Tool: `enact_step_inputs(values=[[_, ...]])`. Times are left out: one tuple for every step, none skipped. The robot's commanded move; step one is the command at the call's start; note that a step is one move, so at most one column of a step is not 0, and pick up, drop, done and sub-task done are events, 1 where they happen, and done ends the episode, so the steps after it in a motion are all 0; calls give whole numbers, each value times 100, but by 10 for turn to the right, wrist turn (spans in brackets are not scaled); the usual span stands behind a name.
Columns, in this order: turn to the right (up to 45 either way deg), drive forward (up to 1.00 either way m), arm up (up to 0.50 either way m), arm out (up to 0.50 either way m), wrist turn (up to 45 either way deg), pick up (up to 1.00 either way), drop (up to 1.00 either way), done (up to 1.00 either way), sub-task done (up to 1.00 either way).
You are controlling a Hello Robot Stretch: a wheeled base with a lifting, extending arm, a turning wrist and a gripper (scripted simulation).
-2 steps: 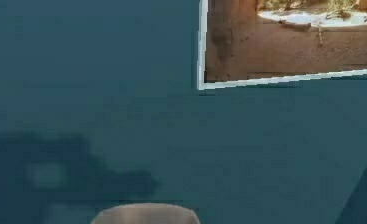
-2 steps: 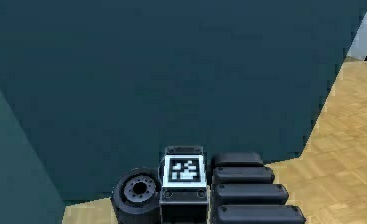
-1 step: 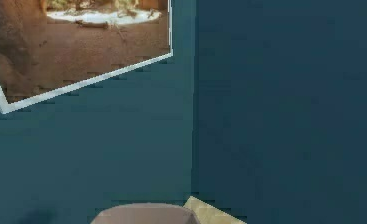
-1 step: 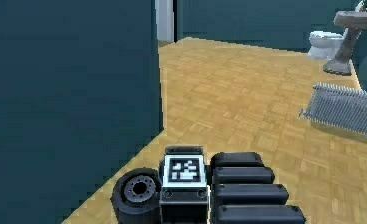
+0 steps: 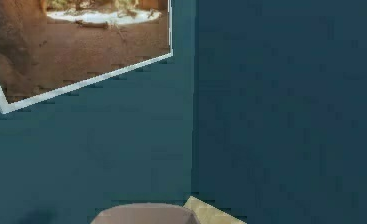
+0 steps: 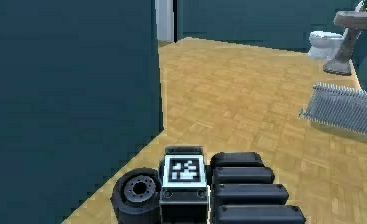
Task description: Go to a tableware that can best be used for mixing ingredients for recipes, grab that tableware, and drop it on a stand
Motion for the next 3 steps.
enact_step_inputs(values=[[-450, 0, 0, 0, 0, 0, 0, 0, 0], [-450, 0, 0, 0, 0, 0, 0, 0, 0], [-330, 0, 0, 0, 0, 0, 0, 0, 0]])
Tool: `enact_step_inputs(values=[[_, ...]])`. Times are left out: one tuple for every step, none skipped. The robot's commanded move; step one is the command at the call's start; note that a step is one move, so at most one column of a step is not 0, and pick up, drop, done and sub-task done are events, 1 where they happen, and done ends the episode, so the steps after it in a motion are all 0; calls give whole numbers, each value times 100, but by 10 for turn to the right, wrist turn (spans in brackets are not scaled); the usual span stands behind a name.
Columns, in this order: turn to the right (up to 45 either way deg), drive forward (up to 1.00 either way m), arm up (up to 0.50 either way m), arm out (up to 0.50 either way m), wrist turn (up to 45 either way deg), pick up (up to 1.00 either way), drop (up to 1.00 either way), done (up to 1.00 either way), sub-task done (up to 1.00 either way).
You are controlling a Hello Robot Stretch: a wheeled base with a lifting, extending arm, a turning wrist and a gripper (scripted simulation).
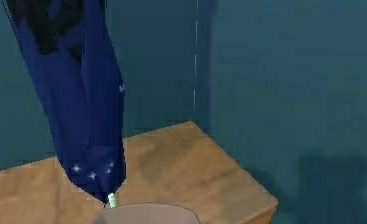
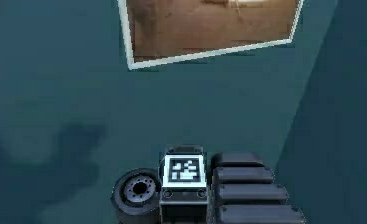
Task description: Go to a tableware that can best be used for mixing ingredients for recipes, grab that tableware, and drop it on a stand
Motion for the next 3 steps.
enact_step_inputs(values=[[450, 0, 0, 0, 0, 0, 0, 0, 0], [450, 0, 0, 0, 0, 0, 0, 0, 0], [450, 0, 0, 0, 0, 0, 0, 0, 0]])
